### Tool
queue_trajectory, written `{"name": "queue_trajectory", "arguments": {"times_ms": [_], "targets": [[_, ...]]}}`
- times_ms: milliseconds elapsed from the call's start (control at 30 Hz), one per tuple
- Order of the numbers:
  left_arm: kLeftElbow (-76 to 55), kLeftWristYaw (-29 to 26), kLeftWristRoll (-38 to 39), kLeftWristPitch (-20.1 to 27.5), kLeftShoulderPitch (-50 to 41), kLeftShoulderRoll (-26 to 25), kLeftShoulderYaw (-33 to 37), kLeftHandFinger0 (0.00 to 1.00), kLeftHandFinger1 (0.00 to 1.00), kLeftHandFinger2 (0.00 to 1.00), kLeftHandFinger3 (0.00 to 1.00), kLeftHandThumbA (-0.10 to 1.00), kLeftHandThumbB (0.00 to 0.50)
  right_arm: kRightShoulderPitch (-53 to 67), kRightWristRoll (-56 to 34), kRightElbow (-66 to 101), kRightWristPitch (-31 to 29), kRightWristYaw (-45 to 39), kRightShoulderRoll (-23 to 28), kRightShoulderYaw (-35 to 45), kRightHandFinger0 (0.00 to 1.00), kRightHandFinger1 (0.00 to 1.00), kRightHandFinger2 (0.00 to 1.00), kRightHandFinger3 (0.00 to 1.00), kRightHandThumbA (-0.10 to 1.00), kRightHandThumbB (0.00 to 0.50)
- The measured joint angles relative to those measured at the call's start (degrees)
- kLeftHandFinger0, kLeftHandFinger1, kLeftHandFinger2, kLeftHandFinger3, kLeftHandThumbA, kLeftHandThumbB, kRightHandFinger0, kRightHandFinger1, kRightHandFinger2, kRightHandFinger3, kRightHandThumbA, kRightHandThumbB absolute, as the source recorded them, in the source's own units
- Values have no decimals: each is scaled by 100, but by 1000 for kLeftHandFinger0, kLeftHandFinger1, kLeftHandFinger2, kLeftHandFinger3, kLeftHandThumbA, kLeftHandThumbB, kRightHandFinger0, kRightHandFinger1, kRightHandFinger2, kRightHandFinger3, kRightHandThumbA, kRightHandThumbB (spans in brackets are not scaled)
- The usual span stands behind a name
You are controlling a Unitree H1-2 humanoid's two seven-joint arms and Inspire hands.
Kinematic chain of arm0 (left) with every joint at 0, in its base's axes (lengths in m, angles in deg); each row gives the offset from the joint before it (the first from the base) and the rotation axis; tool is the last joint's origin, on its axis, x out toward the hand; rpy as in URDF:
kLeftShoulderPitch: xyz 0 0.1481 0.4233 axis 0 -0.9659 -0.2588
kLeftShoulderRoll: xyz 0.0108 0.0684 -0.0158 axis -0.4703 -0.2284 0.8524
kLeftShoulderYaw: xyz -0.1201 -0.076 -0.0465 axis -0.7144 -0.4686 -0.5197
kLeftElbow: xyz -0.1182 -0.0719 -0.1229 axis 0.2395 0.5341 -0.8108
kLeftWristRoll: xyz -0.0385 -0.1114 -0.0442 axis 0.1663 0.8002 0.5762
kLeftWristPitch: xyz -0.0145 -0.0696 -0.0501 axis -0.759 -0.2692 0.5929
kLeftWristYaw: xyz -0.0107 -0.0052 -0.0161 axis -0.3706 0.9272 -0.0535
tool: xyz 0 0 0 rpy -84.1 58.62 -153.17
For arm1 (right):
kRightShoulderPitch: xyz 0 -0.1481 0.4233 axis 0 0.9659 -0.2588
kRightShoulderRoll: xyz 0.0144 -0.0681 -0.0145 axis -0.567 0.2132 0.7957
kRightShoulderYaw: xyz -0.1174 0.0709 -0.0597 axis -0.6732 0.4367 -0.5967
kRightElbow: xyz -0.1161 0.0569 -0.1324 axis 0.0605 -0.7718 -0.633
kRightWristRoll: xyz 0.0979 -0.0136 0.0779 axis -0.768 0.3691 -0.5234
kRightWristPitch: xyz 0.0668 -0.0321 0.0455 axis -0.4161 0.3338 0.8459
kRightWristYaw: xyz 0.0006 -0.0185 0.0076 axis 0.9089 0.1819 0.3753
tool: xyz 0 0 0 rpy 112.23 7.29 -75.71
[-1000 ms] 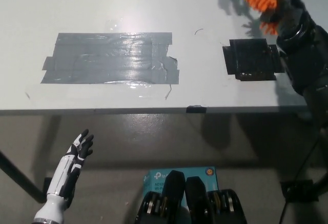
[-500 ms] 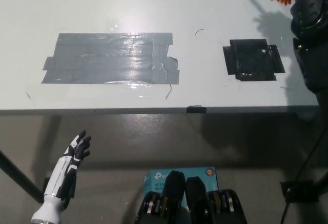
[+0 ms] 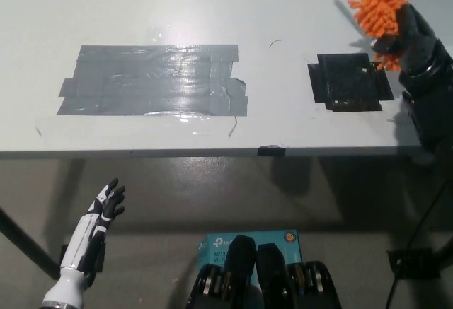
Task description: A person hands an oraange duster to the robot and the robot grabs it with its right hand and places it on the black marked spot infron tof it on the desk
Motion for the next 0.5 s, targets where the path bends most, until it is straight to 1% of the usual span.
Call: {"name": "queue_trajectory", "arguments": {"times_ms": [33,67,100,133,167,200,233,267,367,433,467,500], "targets": [[-6,0,0,0,4,0,1,966,1000,1000,1000,936,96,-11,-21,-124,-8,-31,0,1,561,1000,1000,1000,146,207],[-17,0,0,-1,8,-2,1,966,1000,1000,1000,934,96,-21,-75,-342,-11,-102,0,7,766,1000,1000,1000,162,228],[-21,1,0,-1,9,-2,1,965,1000,1000,1000,934,97,-20,-113,-438,-11,-163,0,15,1000,1000,1000,1000,313,183],[-28,1,0,-3,8,-7,0,961,1000,1000,1000,924,93,-15,-168,-551,-10,-264,-2,34,1000,1000,1000,1000,566,280],[-31,1,0,-5,8,-13,1,960,1000,1000,1000,914,96,-7,-230,-639,-11,-393,-2,47,1000,1000,1000,1000,650,309],[-31,1,0,-6,9,-14,1,960,1000,1000,1000,914,96,-6,-258,-723,-23,-506,-1,35,1000,1000,1000,1000,650,309],[-31,1,0,-6,10,-13,2,955,1000,1000,1000,901,100,-7,-282,-765,-43,-602,1,30,1000,1000,1000,1000,804,361],[-31,2,0,-6,13,-14,5,955,1000,1000,1000,898,101,-12,-332,-802,-90,-717,4,27,1000,1000,1000,1000,843,379],[-31,4,2,-9,15,-14,5,944,1000,1000,1000,865,116,-27,-402,-739,-102,-874,31,26,1000,1000,1000,1000,900,377],[-31,3,2,-17,19,-14,9,942,1000,1000,1000,851,113,-19,-462,-568,-101,-994,38,23,1000,1000,1000,1000,883,388],[-31,4,1,-23,25,-14,13,939,1000,996,1000,830,113,-12,-484,-458,-101,-1042,38,22,1000,1000,1000,1000,866,382],[-31,4,1,-27,35,-13,19,937,1000,995,1000,816,111,-9,-507,-334,-97,-1089,43,24,1000,1000,1000,1000,881,415]]}}
